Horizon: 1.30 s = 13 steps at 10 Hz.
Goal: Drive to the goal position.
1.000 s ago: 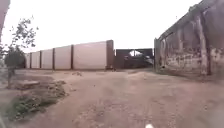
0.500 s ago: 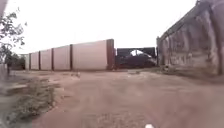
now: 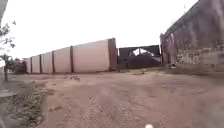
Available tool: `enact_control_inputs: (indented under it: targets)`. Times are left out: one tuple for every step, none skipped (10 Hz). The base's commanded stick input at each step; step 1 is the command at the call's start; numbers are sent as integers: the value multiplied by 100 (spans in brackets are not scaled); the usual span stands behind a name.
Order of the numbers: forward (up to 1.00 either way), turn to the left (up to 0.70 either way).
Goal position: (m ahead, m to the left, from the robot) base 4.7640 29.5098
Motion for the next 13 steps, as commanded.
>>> enact_control_inputs:
  targets:
    - [100, 0]
    - [100, 0]
    - [100, 0]
    - [100, 0]
    - [100, 0]
    - [100, 0]
    - [100, 4]
    - [100, 7]
    - [100, 35]
    - [100, 40]
    - [100, 40]
    - [100, 40]
    - [100, 40]
